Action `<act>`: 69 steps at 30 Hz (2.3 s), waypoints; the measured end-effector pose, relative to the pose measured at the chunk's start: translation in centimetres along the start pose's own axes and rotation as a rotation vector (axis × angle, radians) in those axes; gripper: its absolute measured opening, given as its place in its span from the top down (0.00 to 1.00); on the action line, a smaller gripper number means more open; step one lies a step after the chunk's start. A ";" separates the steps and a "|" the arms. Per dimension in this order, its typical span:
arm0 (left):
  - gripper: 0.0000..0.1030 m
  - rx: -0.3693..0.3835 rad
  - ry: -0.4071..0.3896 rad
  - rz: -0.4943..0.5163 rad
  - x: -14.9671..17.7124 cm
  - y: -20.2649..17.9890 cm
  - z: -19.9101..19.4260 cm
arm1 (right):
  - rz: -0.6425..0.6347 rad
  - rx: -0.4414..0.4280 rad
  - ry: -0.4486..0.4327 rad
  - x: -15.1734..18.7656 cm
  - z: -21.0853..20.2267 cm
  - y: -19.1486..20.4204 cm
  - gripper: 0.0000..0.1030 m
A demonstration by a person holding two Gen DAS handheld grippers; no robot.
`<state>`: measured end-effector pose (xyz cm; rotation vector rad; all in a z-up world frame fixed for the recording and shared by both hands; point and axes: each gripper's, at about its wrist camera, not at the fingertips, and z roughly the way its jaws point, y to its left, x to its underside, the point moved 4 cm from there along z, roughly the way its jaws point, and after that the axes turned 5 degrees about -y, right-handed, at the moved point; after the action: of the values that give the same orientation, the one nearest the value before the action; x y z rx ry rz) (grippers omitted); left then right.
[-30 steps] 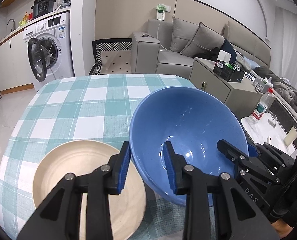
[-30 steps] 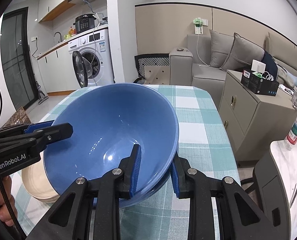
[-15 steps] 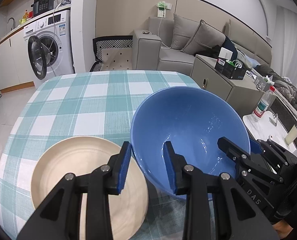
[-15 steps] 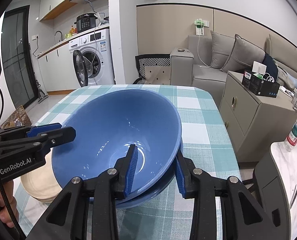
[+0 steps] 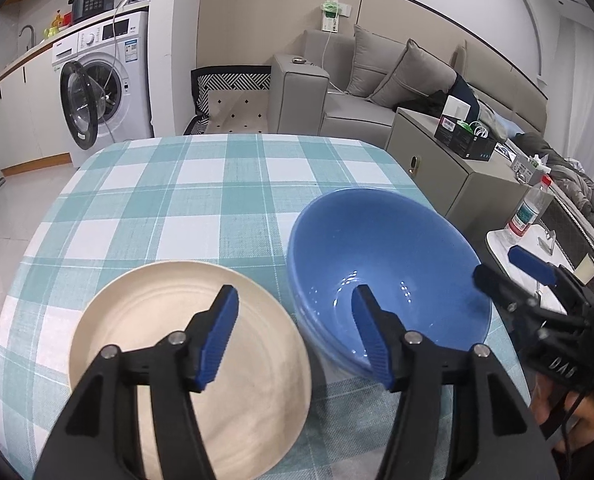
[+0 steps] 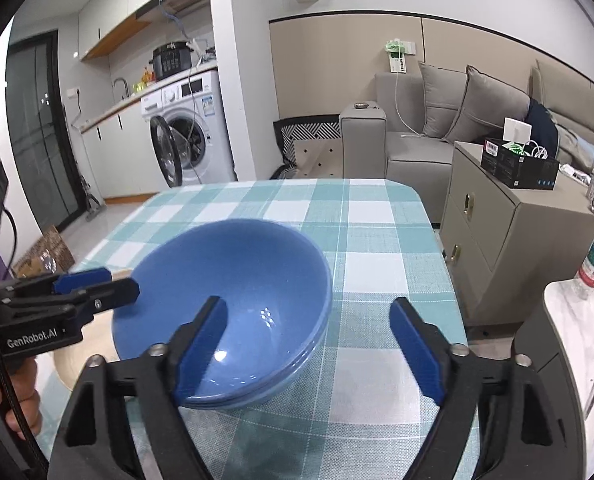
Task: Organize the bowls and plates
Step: 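Move both grippers to the rim of the three-bowl stack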
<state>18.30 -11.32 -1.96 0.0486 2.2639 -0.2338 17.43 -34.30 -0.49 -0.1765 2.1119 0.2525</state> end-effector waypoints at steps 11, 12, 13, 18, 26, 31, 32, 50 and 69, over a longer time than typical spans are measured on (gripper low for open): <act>0.02 -0.005 -0.042 0.019 -0.3 0.4 -0.9 | 0.047 -0.091 0.016 0.0 -0.1 -1.1 0.00; 0.01 -0.005 -0.049 0.018 -0.3 0.4 -0.9 | 0.050 -0.098 0.019 0.1 -0.1 -1.1 0.00; 0.00 -0.002 -0.052 0.014 -0.3 0.4 -0.9 | 0.052 -0.111 0.024 0.2 0.0 -1.0 0.00; 0.00 0.014 -0.040 0.000 -0.2 0.7 -0.5 | 0.063 -0.133 0.020 0.5 0.5 -0.7 0.00; 0.00 0.013 -0.017 -0.025 -0.1 1.2 0.8 | 0.135 -0.173 0.080 1.2 1.6 -1.4 0.00; 0.00 0.031 -0.019 -0.033 0.1 1.5 1.2 | 0.184 -0.169 0.061 1.3 1.5 -2.7 0.00; 0.00 0.033 -0.020 -0.038 0.0 1.5 1.4 | 0.196 -0.177 0.055 1.3 1.5 -2.8 0.00; 0.00 0.073 0.027 -0.073 0.1 1.5 3.2 | 0.206 -0.232 0.097 2.7 3.1 -1.7 0.12; 0.28 0.125 0.041 -0.009 0.5 -0.8 3.4 | 0.166 -0.261 0.098 2.6 3.2 -0.3 0.28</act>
<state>20.40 -12.74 -4.39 0.1099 2.2878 -0.3823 18.71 -33.92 -4.40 -0.1703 2.1874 0.6311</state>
